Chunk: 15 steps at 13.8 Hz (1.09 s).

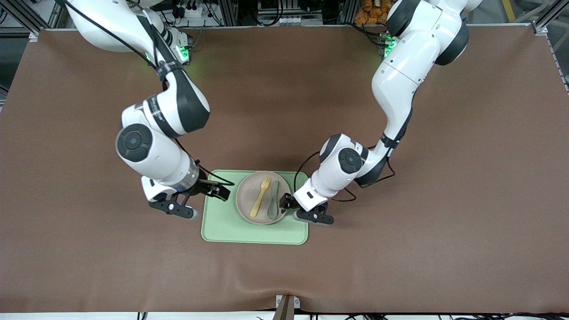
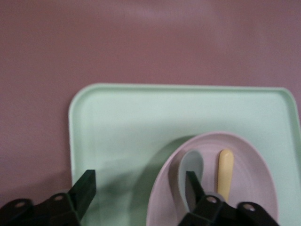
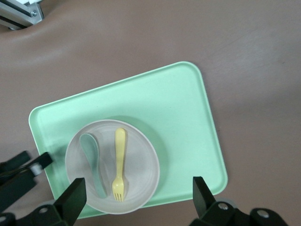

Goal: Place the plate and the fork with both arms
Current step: 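Hold the plate with the left gripper while the right gripper reaches the fork, then grasp the yellow fork with the right gripper while the left gripper withdraws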

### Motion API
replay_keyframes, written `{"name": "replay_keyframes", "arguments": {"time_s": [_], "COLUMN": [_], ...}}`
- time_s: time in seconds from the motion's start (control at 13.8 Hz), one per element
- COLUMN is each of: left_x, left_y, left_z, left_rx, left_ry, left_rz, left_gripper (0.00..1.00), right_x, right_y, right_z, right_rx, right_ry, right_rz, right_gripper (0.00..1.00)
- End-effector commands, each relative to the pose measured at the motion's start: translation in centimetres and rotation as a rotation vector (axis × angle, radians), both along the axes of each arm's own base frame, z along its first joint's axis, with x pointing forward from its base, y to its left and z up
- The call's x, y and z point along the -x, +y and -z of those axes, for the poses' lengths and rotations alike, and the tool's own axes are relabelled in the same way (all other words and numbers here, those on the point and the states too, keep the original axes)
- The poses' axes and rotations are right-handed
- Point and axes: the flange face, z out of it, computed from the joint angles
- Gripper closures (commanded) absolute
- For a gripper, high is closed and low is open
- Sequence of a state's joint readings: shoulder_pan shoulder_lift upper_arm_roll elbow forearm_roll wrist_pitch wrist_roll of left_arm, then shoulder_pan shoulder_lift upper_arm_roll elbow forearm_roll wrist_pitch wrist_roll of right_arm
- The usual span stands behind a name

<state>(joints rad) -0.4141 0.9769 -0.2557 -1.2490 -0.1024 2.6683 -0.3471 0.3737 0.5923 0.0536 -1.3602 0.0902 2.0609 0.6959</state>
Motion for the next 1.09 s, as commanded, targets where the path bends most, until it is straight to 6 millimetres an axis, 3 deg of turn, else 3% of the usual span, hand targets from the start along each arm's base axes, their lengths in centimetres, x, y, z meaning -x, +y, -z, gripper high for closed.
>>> {"name": "replay_keyframes", "arguments": {"time_s": [0.0, 0.22, 0.36, 0.72, 0.87, 1.01], "left_x": [-1.0, -2.1, -2.7, -1.3, -0.8, 0.4], "left_y": [2.6, 7.0, 11.0, 20.3, 25.3, 28.0], "left_z": [-7.2, -14.9, -19.3, -27.8, -30.6, -33.3], "left_rx": [-0.016, -0.038, -0.067, -0.167, -0.198, -0.242], "left_ry": [0.034, 0.075, 0.11, 0.233, 0.266, 0.274], "left_rz": [-0.021, -0.066, -0.101, -0.153, -0.199, -0.218], "left_gripper": [0.0, 0.0, 0.0, 0.0, 0.0, 0.0], "right_x": [-0.6, 0.2, 1.0, 3.2, 3.5, 3.8], "right_y": [3.1, 6.0, 7.5, 10.3, 11.1, 11.9], "right_z": [2.4, 6.0, 8.6, 14.2, 15.6, 16.7], "right_rx": [-0.001, 0.013, 0.063, 0.137, 0.127, 0.118], "right_ry": [-0.014, -0.024, -0.032, 0.007, -0.005, -0.014], "right_rz": [0.021, -0.02, -0.072, -0.147, -0.122, -0.113], "right_gripper": [0.03, 0.09, 0.11, 0.38, 0.41, 0.42]}}
